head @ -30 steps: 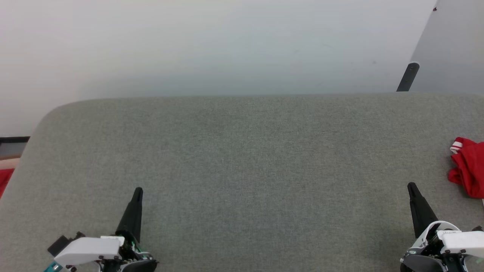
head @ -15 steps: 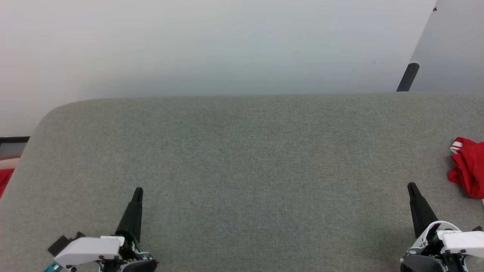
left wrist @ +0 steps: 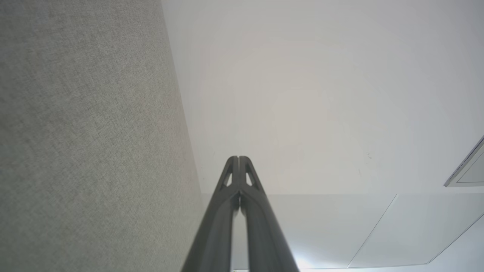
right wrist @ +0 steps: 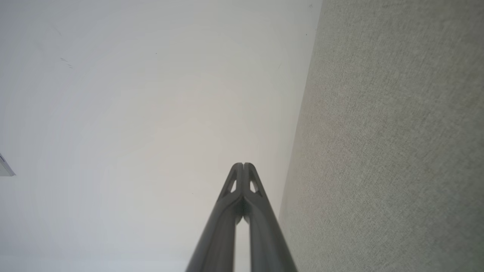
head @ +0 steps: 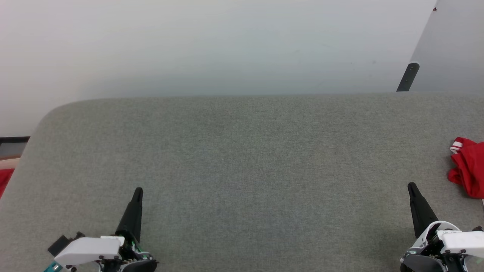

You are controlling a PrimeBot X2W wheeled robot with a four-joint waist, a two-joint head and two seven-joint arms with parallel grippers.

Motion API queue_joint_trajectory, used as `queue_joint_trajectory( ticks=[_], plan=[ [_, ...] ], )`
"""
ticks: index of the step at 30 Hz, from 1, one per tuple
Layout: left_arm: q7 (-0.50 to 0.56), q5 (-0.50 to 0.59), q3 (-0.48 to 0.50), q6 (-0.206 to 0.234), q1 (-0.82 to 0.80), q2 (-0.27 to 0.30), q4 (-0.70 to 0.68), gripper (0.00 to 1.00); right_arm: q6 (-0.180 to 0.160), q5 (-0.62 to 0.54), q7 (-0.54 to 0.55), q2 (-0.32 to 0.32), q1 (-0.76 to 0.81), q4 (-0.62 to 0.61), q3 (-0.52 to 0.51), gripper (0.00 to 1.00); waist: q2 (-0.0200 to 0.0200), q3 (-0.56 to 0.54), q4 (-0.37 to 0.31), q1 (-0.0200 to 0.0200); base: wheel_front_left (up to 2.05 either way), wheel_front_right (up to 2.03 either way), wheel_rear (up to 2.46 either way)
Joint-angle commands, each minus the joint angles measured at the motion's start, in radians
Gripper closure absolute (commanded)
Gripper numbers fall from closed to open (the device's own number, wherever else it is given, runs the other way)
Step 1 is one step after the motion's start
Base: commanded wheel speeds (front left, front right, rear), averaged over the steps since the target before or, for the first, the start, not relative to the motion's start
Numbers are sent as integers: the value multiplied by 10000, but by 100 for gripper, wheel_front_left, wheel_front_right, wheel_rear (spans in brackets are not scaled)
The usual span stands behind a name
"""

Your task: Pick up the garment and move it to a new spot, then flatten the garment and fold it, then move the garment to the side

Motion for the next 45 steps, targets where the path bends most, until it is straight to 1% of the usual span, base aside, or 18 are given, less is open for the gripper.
queue_joint_trajectory(
  ticks=[1,45],
  plan=[
    [27,33,35,4,-103,-16,16,100,-7,-46,33,37,-37,9,-14,100,0,0,0,0,0,0,0],
    [38,56,57,4,-106,-35,16,100,-7,-42,34,43,-38,9,-23,100,0,0,0,0,0,0,0]
  ],
)
